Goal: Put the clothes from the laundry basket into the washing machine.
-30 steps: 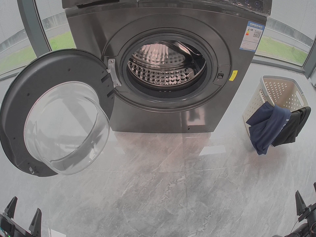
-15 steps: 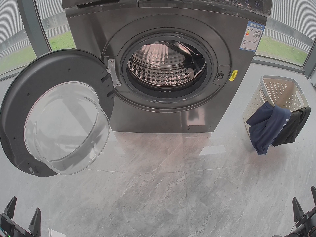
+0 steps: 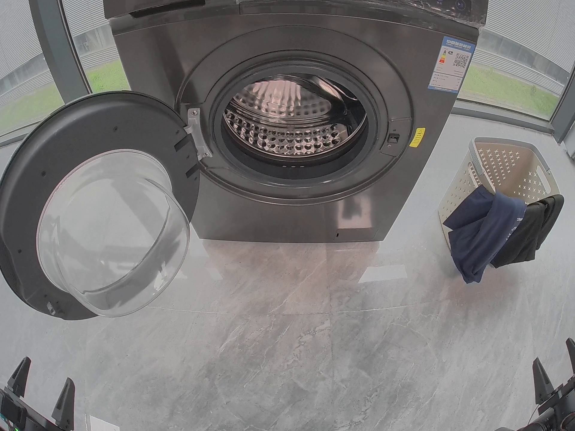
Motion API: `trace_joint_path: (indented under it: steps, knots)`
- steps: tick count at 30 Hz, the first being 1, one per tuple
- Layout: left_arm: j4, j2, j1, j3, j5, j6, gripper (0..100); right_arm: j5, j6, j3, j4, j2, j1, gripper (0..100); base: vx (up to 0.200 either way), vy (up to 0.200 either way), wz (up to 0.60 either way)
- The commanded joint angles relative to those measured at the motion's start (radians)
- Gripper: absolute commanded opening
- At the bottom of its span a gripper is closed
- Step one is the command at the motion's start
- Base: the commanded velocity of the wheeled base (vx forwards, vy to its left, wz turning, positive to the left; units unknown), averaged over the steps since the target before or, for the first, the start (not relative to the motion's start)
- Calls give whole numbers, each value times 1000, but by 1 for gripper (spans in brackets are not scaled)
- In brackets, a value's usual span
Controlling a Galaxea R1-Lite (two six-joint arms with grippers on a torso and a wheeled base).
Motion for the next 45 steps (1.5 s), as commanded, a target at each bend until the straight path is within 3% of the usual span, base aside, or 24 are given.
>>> trace_joint_path:
  steps: [1, 30, 33, 34, 41, 42, 45]
  knots:
    - [1, -4, -1, 16, 0, -1, 100, 0, 0, 16, 0, -3, 0, 100, 0, -200, 0]
    - [1, -7, 4, 15, 3, 2, 100, 3, -2, 16, 0, -3, -2, 100, 0, -200, 0]
    - [1, -9, 5, 16, 5, 11, 100, 3, -2, 16, 0, -3, -2, 100, 0, -200, 0]
    - [-2, -9, 7, 18, 5, 28, 100, 3, -2, 16, 0, -2, -3, 100, 0, -200, 0]
    - [-2, -9, 5, 18, 5, 40, 100, -1, 9, 16, 0, -3, 0, 100, 0, -200, 0]
    - [-2, -9, 5, 18, 0, 56, 100, -1, 6, 16, 0, -3, 0, 100, 0, -200, 0]
    - [-2, -9, 7, 18, 0, 49, 100, 0, 1, 16, 0, -3, 0, 100, 0, -200, 0]
